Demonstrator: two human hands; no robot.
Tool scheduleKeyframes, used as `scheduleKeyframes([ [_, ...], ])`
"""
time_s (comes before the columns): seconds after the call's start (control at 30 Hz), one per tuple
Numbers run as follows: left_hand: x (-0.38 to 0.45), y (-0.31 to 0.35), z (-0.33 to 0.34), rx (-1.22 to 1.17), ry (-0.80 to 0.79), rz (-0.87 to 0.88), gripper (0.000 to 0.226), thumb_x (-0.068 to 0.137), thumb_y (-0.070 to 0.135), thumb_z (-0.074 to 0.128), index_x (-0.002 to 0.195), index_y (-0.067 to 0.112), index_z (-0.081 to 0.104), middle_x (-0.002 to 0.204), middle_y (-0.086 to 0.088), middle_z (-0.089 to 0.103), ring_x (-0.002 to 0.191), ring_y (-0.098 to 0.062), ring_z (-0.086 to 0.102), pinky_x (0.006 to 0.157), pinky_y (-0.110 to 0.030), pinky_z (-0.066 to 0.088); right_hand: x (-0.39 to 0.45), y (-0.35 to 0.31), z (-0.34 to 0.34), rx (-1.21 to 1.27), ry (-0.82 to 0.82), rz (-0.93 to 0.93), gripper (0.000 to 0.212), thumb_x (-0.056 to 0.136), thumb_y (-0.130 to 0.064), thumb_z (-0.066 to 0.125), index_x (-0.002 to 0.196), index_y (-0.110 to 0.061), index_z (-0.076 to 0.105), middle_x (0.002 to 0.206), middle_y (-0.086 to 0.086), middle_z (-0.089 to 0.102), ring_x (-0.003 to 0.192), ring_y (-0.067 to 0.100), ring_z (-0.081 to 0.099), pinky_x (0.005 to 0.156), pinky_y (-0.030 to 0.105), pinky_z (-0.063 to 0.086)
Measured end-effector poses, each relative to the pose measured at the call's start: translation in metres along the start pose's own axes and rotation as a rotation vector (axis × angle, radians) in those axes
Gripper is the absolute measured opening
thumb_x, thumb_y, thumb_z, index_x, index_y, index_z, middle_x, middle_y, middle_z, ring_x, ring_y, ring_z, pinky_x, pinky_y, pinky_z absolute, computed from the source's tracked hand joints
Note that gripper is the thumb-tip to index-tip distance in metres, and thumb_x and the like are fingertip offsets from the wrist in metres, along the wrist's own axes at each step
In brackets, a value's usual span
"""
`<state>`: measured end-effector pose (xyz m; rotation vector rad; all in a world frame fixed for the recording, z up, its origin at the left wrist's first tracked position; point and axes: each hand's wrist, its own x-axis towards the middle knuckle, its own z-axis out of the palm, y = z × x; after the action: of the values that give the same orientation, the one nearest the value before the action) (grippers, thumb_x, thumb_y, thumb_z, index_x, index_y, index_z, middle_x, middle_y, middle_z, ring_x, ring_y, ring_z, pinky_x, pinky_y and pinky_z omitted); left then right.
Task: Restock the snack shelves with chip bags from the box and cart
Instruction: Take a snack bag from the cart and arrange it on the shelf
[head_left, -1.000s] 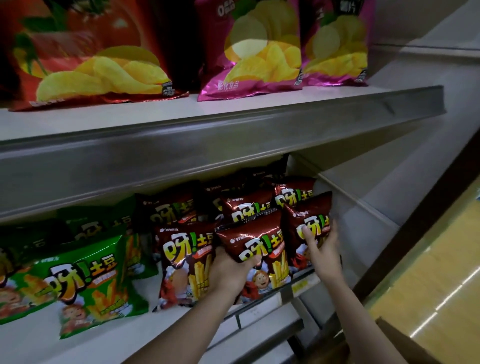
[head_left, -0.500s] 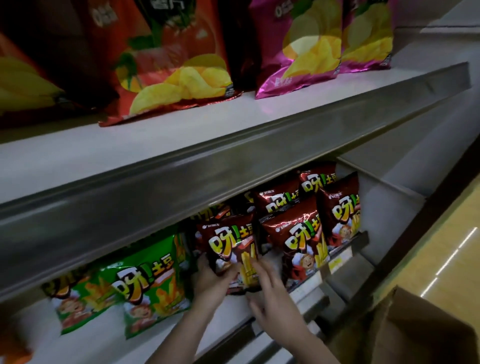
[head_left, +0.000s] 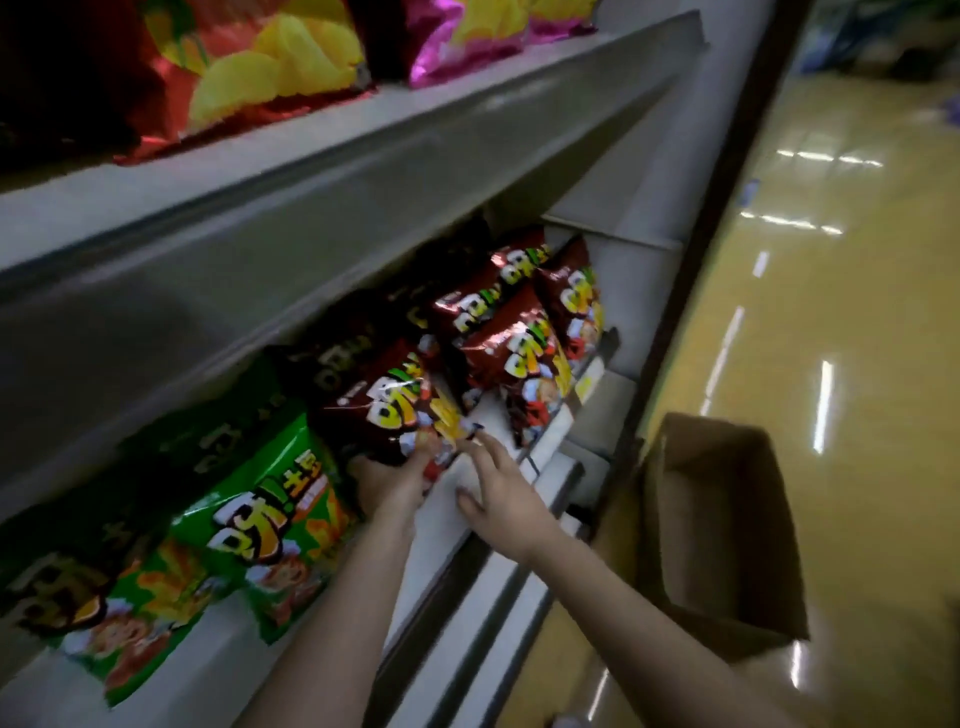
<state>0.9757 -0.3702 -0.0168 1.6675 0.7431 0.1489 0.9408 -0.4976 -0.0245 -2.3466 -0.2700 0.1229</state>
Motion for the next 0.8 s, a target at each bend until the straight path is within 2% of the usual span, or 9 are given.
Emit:
scheduleKeyframes([
  [0.07,-0.024,-0.003,-0.004,-0.087,0.011,0.063,0.061,0.076,0.025,0.08,0.125,-0.002,0.056,0.122,-0.015,0.062,0.109,-0.028,0.062,0.089,-0.038,0.052,-0.034,0.003,-0.014,0.106,0.022,0.116,0.042,0.099,-0.025,0.051,0.141,-0.018,0.046,0.147,0.005,0.042,0.123,0.02,0.052,0.1,0.024,0.037],
  [0.13,-0.066,-0.003,0.002,-0.158,-0.087,0.111,0.041,0.087,0.008,0.065,0.124,-0.005,0.054,0.12,-0.013,0.06,0.109,-0.026,0.059,0.086,-0.027,0.046,-0.072,0.009,-0.036,0.24,0.096,0.262,0.033,0.1,-0.027,0.051,0.131,-0.018,0.057,0.132,-0.001,0.058,0.113,0.013,0.059,0.094,0.023,0.045],
  [0.17,-0.089,-0.004,0.006,-0.183,-0.202,0.121,0.033,0.09,0.003,0.059,0.122,-0.005,0.055,0.119,-0.015,0.061,0.109,-0.026,0.059,0.086,-0.026,0.044,-0.088,0.012,-0.049,0.291,0.127,0.306,0.031,0.1,-0.026,0.051,0.128,-0.017,0.06,0.126,-0.002,0.062,0.11,0.012,0.061,0.092,0.025,0.048],
  [0.27,-0.164,-0.011,0.028,-0.102,-0.712,0.089,0.011,0.095,0.004,0.053,0.101,0.011,0.059,0.112,-0.018,0.063,0.099,-0.025,0.062,0.084,-0.032,0.048,-0.148,0.026,-0.092,0.333,0.282,0.411,0.028,0.099,-0.024,0.054,0.124,-0.015,0.063,0.118,0.0,0.067,0.105,0.011,0.063,0.089,0.024,0.05],
  [0.37,-0.226,-0.019,0.052,0.041,-1.063,0.08,0.013,0.097,0.007,0.052,0.098,0.019,0.058,0.108,-0.014,0.066,0.097,-0.025,0.065,0.079,-0.032,0.053,-0.216,0.044,-0.13,0.366,0.435,0.551,0.029,0.098,-0.025,0.054,0.125,-0.015,0.062,0.115,0.003,0.069,0.105,0.012,0.065,0.089,0.026,0.053],
  [0.5,-0.299,-0.031,0.075,0.239,-1.371,0.144,0.012,0.098,0.012,0.051,0.106,0.017,0.058,0.102,-0.002,0.066,0.093,-0.014,0.065,0.074,-0.026,0.053,-0.31,0.068,-0.165,0.331,0.571,0.768,0.028,0.1,-0.025,0.051,0.125,-0.016,0.06,0.113,0.004,0.069,0.101,0.016,0.066,0.082,0.027,0.053],
  [0.67,-0.38,-0.061,0.097,0.491,-1.662,0.223,0.01,0.099,0.018,0.05,0.101,0.021,0.059,0.102,-0.002,0.068,0.093,-0.014,0.067,0.083,-0.031,0.056,-0.446,0.096,-0.187,0.256,0.867,1.017,0.021,0.099,-0.02,0.05,0.115,-0.015,0.064,0.104,0.002,0.071,0.093,0.015,0.069,0.081,0.032,0.056],
  [0.73,-0.412,-0.074,0.102,0.568,-1.756,0.256,0.009,0.098,0.021,0.052,0.104,0.022,0.059,0.104,0.0,0.068,0.093,-0.013,0.067,0.083,-0.03,0.056,-0.511,0.12,-0.185,0.26,0.999,1.174,0.02,0.098,-0.018,0.049,0.108,-0.013,0.066,0.101,0.007,0.072,0.092,0.02,0.069,0.082,0.04,0.056],
  [0.8,-0.435,-0.081,0.106,0.644,-1.793,0.268,0.01,0.098,0.021,0.051,0.106,0.019,0.058,0.103,-0.001,0.067,0.094,-0.015,0.066,0.083,-0.03,0.055,-0.562,0.144,-0.173,0.286,1.062,1.369,0.024,0.096,-0.018,0.049,0.096,-0.004,0.068,0.095,0.018,0.07,0.086,0.027,0.066,0.075,0.044,0.052],
])
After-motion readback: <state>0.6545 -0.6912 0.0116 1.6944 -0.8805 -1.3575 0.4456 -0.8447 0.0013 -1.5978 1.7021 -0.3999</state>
